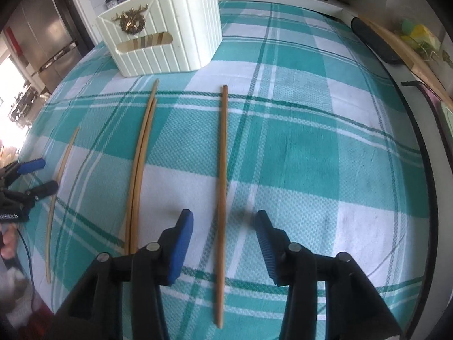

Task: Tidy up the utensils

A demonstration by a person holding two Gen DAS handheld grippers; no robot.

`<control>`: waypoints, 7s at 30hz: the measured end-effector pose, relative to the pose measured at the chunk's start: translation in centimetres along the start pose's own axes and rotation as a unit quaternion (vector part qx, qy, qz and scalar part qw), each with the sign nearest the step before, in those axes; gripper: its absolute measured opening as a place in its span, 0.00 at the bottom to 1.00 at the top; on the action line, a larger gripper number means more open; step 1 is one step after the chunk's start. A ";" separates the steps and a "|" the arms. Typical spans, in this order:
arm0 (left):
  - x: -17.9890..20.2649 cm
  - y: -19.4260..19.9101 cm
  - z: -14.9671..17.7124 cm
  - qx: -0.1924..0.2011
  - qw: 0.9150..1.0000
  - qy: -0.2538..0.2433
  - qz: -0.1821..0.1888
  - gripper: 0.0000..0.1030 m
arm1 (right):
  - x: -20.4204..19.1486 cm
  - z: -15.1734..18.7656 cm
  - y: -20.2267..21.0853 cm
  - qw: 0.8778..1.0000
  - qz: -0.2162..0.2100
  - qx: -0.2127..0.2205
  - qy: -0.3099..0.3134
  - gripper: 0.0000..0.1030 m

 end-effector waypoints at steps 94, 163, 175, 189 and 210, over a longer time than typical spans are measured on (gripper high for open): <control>1.2 3.4 -7.6 0.106 0.994 0.029 0.003 0.92 | 0.5 -7.4 5.7 0.981 0.033 0.192 -0.012 0.65; 12.1 -2.6 -3.9 0.093 0.992 0.054 -0.061 1.00 | 3.6 0.5 0.2 0.982 0.094 0.147 -0.067 0.70; 12.5 -2.9 -3.9 0.079 0.993 0.040 -0.083 0.99 | 3.7 0.5 0.2 0.982 0.094 0.148 -0.067 0.70; 7.3 -0.4 -1.2 0.113 0.992 0.002 -0.058 0.05 | 3.6 0.5 0.3 0.982 0.094 0.147 -0.068 0.70; -2.1 1.8 2.6 0.051 0.998 0.023 -0.023 0.39 | -5.3 2.2 0.2 0.998 0.037 0.043 0.011 0.08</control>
Point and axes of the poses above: each gripper's, at about its wrist camera, not at the fingertips, and y roughly against the way its jaws point, x to its right, z to its underside, the point moved 4 cm from there along -y, roughly the way its jaws point, and after that the axes turned 7 degrees about -z, right-handed, at the moved point
